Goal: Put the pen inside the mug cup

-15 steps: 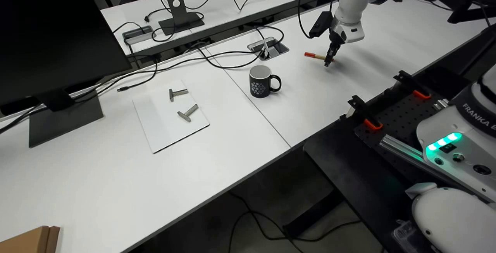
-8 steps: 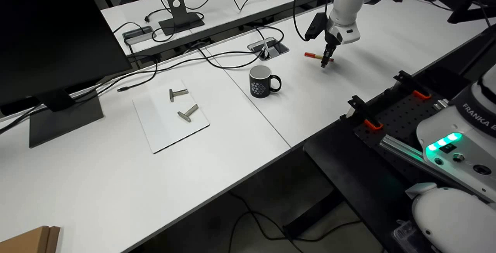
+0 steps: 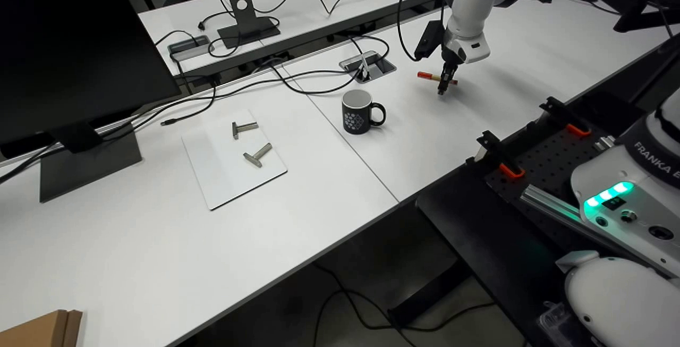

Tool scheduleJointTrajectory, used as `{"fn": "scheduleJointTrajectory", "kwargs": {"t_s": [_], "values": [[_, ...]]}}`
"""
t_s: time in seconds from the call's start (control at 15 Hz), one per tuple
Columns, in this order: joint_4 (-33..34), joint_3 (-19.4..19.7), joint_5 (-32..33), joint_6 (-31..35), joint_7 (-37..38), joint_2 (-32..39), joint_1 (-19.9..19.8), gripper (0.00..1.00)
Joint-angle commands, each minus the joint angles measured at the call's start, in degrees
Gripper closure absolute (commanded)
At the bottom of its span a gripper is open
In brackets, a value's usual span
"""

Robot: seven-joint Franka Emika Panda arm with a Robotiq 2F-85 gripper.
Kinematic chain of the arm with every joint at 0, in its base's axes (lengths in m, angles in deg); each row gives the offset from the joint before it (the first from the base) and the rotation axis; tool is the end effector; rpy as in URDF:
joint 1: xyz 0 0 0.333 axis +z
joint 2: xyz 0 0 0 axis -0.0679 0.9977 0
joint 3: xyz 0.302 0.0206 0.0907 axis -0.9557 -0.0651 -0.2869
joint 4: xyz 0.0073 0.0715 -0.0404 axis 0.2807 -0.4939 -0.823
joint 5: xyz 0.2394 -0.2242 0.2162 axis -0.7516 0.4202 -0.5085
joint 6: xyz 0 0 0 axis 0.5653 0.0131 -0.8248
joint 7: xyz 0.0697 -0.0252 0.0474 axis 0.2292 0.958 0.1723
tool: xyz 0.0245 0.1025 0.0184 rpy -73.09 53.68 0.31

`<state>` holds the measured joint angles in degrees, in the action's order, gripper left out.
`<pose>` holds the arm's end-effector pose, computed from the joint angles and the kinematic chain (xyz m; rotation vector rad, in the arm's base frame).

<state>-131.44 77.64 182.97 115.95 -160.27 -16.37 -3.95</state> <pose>0.4818 -0.1127 0.0193 -0.8955 2.8773 -0.2747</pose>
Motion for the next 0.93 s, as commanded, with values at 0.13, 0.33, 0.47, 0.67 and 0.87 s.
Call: {"fn": "scheduleJointTrajectory", "kwargs": {"t_s": [0.13, 0.33, 0.47, 0.67, 0.87], "values": [[2.5, 1.5, 0.0, 0.7, 1.9, 1.5, 0.9, 0.39], [2.9, 1.4, 0.0, 0.7, 2.2, 1.5, 0.6, 0.62], [3.1, 1.4, 0.0, 0.7, 2.6, 1.5, 0.7, 0.77], [3.4, 1.3, 0.0, 0.7, 2.6, 1.5, 0.6, 1.00], [3.5, 1.3, 0.0, 0.7, 2.6, 1.6, 0.6, 1.00]]}}
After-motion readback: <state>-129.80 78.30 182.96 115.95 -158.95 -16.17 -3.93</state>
